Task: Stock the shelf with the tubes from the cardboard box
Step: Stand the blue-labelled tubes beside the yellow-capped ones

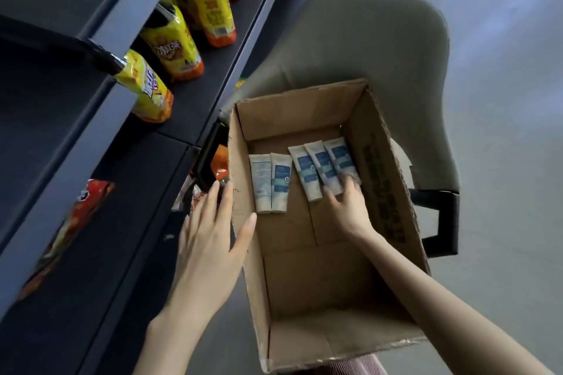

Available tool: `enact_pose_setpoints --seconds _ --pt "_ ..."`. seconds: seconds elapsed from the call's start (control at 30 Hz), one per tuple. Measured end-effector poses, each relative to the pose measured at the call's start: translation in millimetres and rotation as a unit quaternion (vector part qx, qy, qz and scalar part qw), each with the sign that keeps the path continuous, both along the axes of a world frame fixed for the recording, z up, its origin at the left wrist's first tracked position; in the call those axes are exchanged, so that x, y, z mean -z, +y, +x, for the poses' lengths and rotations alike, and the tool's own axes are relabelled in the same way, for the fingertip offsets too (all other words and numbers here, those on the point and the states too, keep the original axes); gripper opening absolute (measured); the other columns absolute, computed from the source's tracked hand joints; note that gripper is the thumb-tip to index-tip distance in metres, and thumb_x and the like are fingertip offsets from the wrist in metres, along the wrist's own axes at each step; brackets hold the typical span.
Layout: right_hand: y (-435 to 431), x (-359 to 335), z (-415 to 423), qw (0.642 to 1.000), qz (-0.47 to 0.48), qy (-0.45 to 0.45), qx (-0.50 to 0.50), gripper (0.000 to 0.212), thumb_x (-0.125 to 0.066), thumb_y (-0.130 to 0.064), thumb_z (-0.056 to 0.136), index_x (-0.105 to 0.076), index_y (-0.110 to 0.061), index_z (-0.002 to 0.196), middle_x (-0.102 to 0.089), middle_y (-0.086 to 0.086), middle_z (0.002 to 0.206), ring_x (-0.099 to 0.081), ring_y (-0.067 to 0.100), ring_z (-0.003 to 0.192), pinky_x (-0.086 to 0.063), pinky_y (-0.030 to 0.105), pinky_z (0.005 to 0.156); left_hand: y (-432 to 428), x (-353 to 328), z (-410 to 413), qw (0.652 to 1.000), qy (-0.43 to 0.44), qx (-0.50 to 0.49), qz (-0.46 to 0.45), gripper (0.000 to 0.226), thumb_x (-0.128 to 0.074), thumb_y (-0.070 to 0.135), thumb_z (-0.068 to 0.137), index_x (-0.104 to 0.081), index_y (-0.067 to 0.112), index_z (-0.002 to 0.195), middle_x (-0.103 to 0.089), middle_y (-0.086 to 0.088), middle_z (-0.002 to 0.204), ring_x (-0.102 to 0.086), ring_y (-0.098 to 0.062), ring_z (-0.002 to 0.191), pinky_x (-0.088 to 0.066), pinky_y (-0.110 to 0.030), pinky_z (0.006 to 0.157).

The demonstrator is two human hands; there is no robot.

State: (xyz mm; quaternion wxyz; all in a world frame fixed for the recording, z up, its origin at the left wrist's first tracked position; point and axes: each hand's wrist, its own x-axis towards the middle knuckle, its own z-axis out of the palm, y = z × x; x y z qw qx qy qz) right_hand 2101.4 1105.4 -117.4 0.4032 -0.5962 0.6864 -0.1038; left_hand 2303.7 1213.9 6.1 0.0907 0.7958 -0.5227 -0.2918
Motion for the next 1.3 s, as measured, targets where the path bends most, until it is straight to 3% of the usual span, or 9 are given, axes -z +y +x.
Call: enact_pose_setpoints --seconds 0.23,0.37,0.53,0.67,0.83,1.0,1.1,1.2,1.3 --pt "-46 52 3 0.998 0.043 0.041 0.032 0.062 -0.052 -0.026 0.096 -0.023 -0.004 0.146 -0.028 0.016 0.150 -0.031 0.031 0.138 -0.027 0.038 0.112 -1 28 12 0.997 0.071 -0.036 0.007 0.068 -0.009 0.076 0.072 0.010 0.052 0.132 0.006 0.028 0.150 0.007 0.011 0.135 0.000 -0.022 0.112" --pt "-69 62 7 0.989 0.080 0.021 0.124 0.059 -0.053 -0.019 0.096 -0.026 -0.005 0.146 -0.041 0.016 0.145 -0.042 0.031 0.132 -0.037 0.039 0.105 -7 36 17 0.995 0.087 -0.040 0.005 0.063 -0.011 0.077 0.073 0.009 0.055 0.129 0.004 0.030 0.150 0.008 0.016 0.133 -0.001 -0.020 0.111" --pt "-74 71 7 0.989 0.082 0.037 0.120 0.058 -0.060 -0.021 0.092 -0.036 -0.005 0.143 -0.050 0.016 0.137 -0.048 0.031 0.126 -0.041 0.038 0.101 -21 43 18 0.994 0.104 -0.036 -0.014 0.064 -0.019 0.072 0.080 0.003 0.050 0.136 -0.001 0.029 0.150 0.006 0.018 0.132 0.000 -0.012 0.108" --pt "-73 65 9 0.971 0.125 -0.051 0.200 0.057 -0.067 -0.020 0.087 -0.043 -0.006 0.138 -0.053 0.015 0.135 -0.053 0.030 0.121 -0.046 0.041 0.100 -28 42 11 0.992 0.114 -0.029 -0.034 0.067 -0.025 0.064 0.085 -0.007 0.039 0.145 -0.006 0.028 0.149 0.008 0.028 0.126 0.006 0.005 0.098" --pt "-56 50 13 0.939 0.189 -0.184 0.220 0.060 -0.070 -0.025 0.084 -0.046 -0.006 0.136 -0.059 0.010 0.124 -0.061 0.024 0.107 -0.052 0.037 0.091 -30 39 3 0.987 0.140 -0.038 -0.069 0.066 -0.026 0.062 0.087 -0.015 0.035 0.146 -0.015 0.027 0.147 -0.002 0.026 0.128 0.000 0.005 0.100" --pt "-31 15 33 0.872 0.253 -0.359 0.218 0.058 -0.066 -0.020 0.086 -0.042 -0.004 0.137 -0.061 0.012 0.121 -0.064 0.023 0.105 -0.052 0.038 0.093 -33 35 -1 0.975 0.184 -0.076 -0.096 0.053 -0.038 0.049 0.095 -0.028 0.032 0.143 -0.027 0.027 0.140 -0.016 0.028 0.122 -0.011 0.007 0.098" --pt "-12 -14 53 0.838 0.264 -0.438 0.188 0.041 -0.060 -0.013 0.089 -0.052 -0.008 0.129 -0.065 0.007 0.111 -0.067 0.016 0.096 -0.055 0.030 0.084 -34 31 -1 0.958 0.241 -0.122 -0.097 0.053 -0.041 0.043 0.089 -0.035 0.033 0.140 -0.037 0.031 0.132 -0.029 0.027 0.118 -0.022 0.007 0.091" --pt "12 -47 69 0.865 0.221 -0.436 0.115 0.038 -0.062 -0.010 0.087 -0.057 -0.015 0.124 -0.068 0.003 0.113 -0.068 0.010 0.094 -0.054 0.019 0.075 -36 29 -1 0.930 0.308 -0.176 -0.094 0.052 -0.043 0.044 0.088 -0.040 0.034 0.138 -0.044 0.026 0.135 -0.041 0.013 0.123 -0.035 -0.009 0.099" --pt "38 -67 79 0.889 0.160 -0.426 0.043 0.048 -0.069 -0.005 0.081 -0.057 -0.014 0.127 -0.068 0.001 0.116 -0.066 0.011 0.100 -0.053 0.025 0.085 -37 27 -2 0.898 0.363 -0.217 -0.116 0.034 -0.045 0.034 0.093 -0.052 0.027 0.126 -0.062 0.015 0.118 -0.058 0.001 0.110 -0.046 -0.019 0.089"
